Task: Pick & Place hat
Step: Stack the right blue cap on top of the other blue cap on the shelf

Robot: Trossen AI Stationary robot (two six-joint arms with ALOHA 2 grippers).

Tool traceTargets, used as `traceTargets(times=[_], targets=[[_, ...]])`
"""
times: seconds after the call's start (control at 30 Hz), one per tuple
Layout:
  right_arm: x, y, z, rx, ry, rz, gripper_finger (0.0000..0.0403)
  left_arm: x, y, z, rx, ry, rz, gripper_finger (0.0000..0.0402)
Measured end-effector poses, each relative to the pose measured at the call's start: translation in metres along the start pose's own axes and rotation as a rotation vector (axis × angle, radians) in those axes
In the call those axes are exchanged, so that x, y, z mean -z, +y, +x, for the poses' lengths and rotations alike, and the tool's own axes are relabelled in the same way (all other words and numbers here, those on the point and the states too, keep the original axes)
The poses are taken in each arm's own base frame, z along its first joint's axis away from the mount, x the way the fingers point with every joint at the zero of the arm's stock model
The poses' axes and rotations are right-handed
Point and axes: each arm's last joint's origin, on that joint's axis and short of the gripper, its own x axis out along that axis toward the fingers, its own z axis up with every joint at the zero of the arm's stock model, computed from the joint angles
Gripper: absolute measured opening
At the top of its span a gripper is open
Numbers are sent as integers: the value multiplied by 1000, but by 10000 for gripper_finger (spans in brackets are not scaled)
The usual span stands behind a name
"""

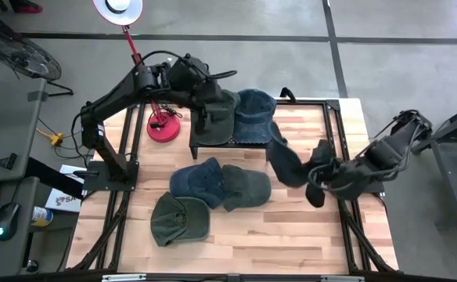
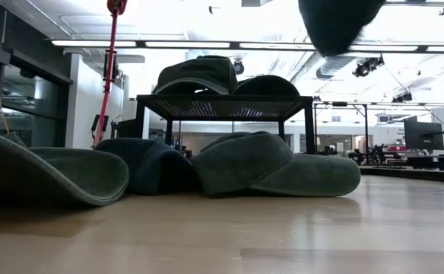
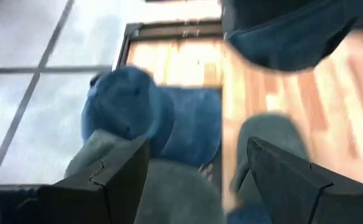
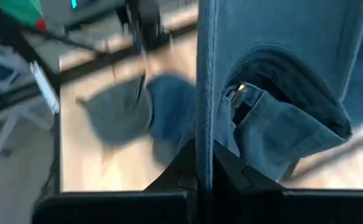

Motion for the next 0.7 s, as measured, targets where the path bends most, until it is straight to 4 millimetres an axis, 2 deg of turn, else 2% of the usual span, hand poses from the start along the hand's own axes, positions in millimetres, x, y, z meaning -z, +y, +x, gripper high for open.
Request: traceTargets(times=[0.23,0.47,0.7], targets=[[-28,0,-16,69,-313,-208,8,-26,-21,-2,35,-230,-72,266],[-69,2,-46,150,-608,-417,8,-52,-39,-12,97,-487,-151,266],[-95,-3,-77,20,-927,-588,8,-71,-52,-26,160,-714,-217,266]])
